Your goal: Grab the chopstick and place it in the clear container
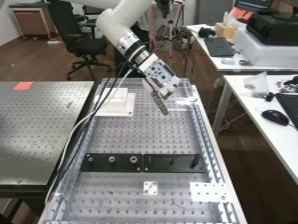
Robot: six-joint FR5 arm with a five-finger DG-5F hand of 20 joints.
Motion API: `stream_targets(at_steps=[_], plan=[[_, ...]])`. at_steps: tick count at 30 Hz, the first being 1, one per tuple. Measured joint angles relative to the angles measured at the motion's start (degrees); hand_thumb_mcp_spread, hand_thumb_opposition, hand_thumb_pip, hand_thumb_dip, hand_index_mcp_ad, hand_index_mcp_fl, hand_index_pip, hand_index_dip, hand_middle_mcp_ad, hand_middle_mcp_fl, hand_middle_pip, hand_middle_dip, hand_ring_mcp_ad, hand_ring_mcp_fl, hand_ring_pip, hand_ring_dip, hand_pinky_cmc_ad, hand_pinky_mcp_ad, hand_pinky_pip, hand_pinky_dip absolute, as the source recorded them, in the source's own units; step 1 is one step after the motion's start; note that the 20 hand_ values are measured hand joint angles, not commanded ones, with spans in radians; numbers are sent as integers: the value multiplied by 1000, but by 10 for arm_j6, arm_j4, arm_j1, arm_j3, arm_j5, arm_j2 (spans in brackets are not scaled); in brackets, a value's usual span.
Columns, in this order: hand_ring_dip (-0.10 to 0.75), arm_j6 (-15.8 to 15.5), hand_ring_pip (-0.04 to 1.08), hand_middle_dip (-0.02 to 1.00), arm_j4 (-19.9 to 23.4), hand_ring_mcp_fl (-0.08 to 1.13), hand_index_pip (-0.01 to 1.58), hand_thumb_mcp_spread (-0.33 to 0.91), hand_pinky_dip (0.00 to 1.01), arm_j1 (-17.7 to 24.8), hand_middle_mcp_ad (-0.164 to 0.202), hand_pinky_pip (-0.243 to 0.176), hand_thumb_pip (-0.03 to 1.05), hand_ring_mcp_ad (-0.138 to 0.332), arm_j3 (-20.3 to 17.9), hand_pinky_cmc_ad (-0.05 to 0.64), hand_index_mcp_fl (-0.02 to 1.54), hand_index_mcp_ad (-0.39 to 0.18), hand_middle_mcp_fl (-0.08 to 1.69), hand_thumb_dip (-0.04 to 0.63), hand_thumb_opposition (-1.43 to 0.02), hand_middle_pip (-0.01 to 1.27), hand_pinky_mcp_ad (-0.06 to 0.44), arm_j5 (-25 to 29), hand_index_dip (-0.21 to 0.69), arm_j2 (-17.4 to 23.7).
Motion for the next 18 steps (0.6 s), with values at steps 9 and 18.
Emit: stream_targets(at_steps=[9,18], plan=[[518,-4,127,733,-6,1075,581,766,157,-3,-21,99,483,-56,16,379,1218,-267,1164,326,-1126,394,213,-10,283,-10],[541,-13,122,733,-6,1114,618,731,185,-5,-19,91,494,-70,26,372,1166,-244,1145,326,-1126,415,225,-17,300,-20]])
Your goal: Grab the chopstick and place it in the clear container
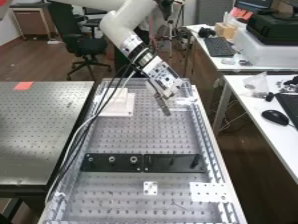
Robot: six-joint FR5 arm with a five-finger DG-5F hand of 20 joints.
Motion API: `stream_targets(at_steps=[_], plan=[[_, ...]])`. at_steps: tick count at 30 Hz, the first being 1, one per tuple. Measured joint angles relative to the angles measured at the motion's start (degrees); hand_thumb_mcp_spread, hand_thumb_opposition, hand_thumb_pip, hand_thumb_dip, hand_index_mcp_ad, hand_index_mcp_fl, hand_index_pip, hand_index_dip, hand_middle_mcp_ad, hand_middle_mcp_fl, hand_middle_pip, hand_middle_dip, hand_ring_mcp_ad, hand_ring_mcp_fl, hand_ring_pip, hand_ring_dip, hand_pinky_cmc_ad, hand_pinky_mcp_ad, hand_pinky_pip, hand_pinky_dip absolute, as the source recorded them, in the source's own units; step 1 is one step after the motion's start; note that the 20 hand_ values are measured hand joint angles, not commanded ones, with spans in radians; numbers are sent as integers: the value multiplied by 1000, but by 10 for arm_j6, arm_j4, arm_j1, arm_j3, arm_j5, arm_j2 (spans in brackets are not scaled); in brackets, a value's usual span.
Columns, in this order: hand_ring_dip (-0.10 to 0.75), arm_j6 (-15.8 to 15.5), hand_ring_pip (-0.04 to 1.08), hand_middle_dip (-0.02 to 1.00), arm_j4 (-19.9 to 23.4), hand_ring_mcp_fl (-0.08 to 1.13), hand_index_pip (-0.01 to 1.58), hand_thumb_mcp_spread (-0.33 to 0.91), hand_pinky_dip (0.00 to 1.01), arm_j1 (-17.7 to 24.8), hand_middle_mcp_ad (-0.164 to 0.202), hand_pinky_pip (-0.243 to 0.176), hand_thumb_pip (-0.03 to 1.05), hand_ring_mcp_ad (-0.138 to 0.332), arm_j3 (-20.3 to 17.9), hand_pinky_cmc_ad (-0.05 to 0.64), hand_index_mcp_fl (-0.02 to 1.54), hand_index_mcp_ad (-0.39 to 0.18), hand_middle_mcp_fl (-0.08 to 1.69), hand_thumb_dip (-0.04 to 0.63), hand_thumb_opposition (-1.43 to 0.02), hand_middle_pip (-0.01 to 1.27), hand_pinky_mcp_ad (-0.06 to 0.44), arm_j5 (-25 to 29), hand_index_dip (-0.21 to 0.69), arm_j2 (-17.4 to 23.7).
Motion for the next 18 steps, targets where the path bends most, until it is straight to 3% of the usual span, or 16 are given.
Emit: stream_targets(at_steps=[2,14,18], plan=[[541,-1,126,733,-3,1114,618,721,197,-1,-24,93,494,-87,6,367,1150,-250,1141,326,-1126,428,232,-2,300,-5],[508,-13,175,721,-10,1122,665,641,227,-1,-24,99,494,-86,27,363,1107,-250,1087,326,-1126,429,230,-10,300,-20],[508,-20,171,724,-12,1117,642,545,243,-2,-24,96,541,-84,33,360,927,-218,988,325,-1019,433,230,-15,300,-23]])
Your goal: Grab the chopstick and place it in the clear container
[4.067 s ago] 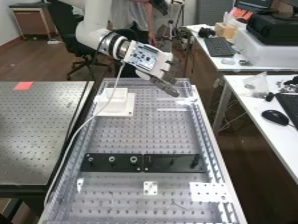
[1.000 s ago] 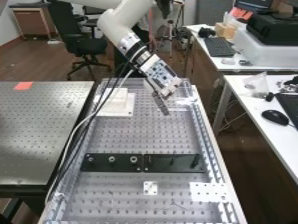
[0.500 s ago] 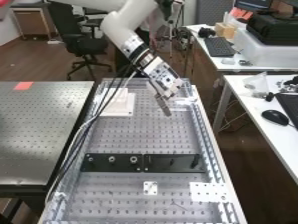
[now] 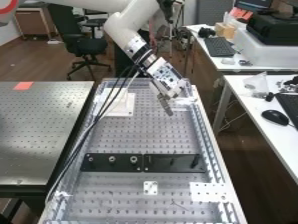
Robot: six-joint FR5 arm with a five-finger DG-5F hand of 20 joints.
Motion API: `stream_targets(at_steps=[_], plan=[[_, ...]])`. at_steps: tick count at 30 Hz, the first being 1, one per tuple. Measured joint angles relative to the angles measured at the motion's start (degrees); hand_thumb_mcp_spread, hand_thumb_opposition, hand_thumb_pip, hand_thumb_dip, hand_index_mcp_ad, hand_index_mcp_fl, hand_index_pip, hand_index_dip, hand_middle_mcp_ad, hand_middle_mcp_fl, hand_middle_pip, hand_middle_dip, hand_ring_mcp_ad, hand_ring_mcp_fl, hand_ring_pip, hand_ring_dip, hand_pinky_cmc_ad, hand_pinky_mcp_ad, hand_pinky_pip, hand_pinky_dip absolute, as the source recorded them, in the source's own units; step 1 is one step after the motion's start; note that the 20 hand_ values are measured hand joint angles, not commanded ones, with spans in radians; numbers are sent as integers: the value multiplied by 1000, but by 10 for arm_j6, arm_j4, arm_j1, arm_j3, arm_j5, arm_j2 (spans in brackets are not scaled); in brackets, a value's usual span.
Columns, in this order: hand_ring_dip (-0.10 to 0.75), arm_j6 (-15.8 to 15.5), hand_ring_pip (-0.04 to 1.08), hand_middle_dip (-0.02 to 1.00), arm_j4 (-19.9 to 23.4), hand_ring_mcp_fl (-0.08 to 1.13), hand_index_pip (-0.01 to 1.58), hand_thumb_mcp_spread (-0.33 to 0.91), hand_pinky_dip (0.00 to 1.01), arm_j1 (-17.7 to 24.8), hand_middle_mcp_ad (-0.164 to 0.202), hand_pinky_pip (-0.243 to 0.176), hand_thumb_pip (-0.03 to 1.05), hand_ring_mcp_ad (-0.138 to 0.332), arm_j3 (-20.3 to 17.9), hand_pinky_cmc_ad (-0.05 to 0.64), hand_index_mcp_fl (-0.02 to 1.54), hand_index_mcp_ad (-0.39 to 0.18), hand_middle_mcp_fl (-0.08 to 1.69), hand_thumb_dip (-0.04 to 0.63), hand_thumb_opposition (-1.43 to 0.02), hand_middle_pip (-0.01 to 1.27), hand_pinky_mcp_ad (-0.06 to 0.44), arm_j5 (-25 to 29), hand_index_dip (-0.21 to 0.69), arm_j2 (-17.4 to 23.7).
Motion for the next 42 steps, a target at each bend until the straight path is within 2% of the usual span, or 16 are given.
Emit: stream_targets(at_steps=[3,4,8,11,16,20,21,22,23,25,26,28,34,36,39,42], plan=[[510,-7,168,702,0,1009,567,515,300,0,-24,99,595,-87,5,367,782,-188,913,321,-942,429,230,-10,291,-1],[497,-10,173,696,1,1005,569,503,321,0,-24,80,592,-86,6,365,759,-187,915,325,-927,426,232,-13,290,-1],[494,-13,175,679,0,958,522,457,384,-1,-24,65,607,-84,9,367,632,-169,813,321,-869,429,234,-17,246,-3],[482,-13,173,661,1,958,522,456,414,0,-28,21,623,-87,9,365,632,-168,806,325,-867,438,230,-17,250,-3],[480,-13,169,661,6,925,496,456,443,0,-35,2,648,-82,4,365,567,-157,770,321,-852,421,230,-17,243,1],[489,-22,171,654,28,712,464,452,463,-3,-30,5,648,-84,-21,367,559,-152,716,323,-834,403,234,-14,243,29],[485,-24,152,654,32,632,456,456,457,-4,-24,-9,646,-63,-25,367,552,-145,712,323,-822,400,229,-13,243,35],[464,-28,93,651,41,485,428,445,457,-5,-21,-12,646,5,-36,367,539,-138,709,325,-819,400,234,-9,243,49],[463,-31,79,648,48,496,410,443,478,-6,-23,-10,646,54,-44,367,527,-138,710,325,-819,396,232,-6,243,60],[469,-36,117,646,60,595,379,443,490,-7,-19,-28,637,99,-57,367,538,-138,714,325,-819,400,232,1,243,81],[475,-39,115,648,67,579,370,443,487,-8,-19,-30,634,101,-68,367,538,-138,696,325,-817,391,227,6,243,95],[464,-40,120,648,78,429,351,443,506,-9,-19,-31,632,103,-84,367,543,-138,677,325,-822,380,232,11,243,116],[463,-54,126,630,121,506,307,445,510,-6,-19,-42,595,101,-137,367,543,-136,686,325,-806,372,232,36,248,182],[463,-67,126,632,141,506,284,445,511,-3,-19,-45,583,101,-155,367,539,-136,691,321,-806,354,232,49,248,201],[463,-114,126,630,191,506,230,443,513,2,-19,-42,518,101,-187,377,538,-136,684,305,-801,286,232,72,260,229],[463,-177,124,630,262,483,166,426,510,7,-19,-49,497,101,-227,374,538,-131,639,290,-791,222,230,90,274,260]])
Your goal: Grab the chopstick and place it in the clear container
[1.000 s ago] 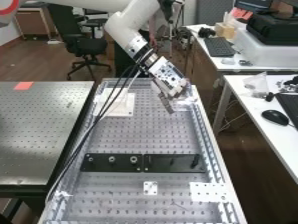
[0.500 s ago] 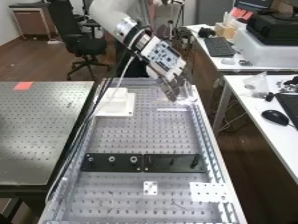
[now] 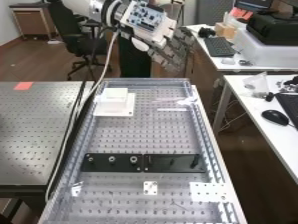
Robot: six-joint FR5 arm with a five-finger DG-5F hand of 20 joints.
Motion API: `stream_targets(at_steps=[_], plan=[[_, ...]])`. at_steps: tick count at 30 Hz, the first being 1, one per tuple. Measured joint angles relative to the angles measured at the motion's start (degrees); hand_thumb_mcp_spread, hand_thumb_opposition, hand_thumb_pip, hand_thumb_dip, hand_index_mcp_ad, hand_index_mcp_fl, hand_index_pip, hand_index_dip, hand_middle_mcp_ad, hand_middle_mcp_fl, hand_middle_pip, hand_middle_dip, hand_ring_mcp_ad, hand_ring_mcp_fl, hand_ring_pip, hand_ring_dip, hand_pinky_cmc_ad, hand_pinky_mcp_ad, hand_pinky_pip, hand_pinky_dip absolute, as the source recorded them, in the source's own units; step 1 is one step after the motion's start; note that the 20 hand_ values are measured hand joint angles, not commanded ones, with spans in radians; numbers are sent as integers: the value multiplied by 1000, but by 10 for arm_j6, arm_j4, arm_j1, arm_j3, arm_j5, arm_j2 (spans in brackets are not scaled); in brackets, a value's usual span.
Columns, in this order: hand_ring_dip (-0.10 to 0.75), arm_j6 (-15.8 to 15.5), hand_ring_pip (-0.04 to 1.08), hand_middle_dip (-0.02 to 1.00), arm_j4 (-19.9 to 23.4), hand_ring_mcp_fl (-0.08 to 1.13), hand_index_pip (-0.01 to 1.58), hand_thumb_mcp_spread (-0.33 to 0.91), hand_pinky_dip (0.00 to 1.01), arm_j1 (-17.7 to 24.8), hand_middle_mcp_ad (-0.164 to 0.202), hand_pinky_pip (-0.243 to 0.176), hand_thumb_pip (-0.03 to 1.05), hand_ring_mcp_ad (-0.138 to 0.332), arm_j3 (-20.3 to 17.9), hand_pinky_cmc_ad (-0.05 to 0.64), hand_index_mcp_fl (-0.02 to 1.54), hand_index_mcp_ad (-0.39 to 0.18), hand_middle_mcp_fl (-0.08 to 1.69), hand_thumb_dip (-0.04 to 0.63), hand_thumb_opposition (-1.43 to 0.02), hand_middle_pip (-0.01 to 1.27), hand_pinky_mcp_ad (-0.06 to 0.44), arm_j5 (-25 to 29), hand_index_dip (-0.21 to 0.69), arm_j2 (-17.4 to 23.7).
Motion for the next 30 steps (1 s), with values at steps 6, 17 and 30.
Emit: stream_targets(at_steps=[6,17,30], plan=[[463,-83,87,627,143,398,101,407,504,0,-23,-42,429,101,-84,379,541,-133,607,227,-757,155,234,14,276,58],[365,-322,87,487,305,101,23,346,408,-49,-2,33,396,119,-191,396,372,-127,239,154,-761,105,260,-100,347,132],[115,-467,86,199,302,-14,21,269,257,-117,-3,-10,389,147,-218,429,37,-127,-7,94,-761,108,291,-252,202,147]])
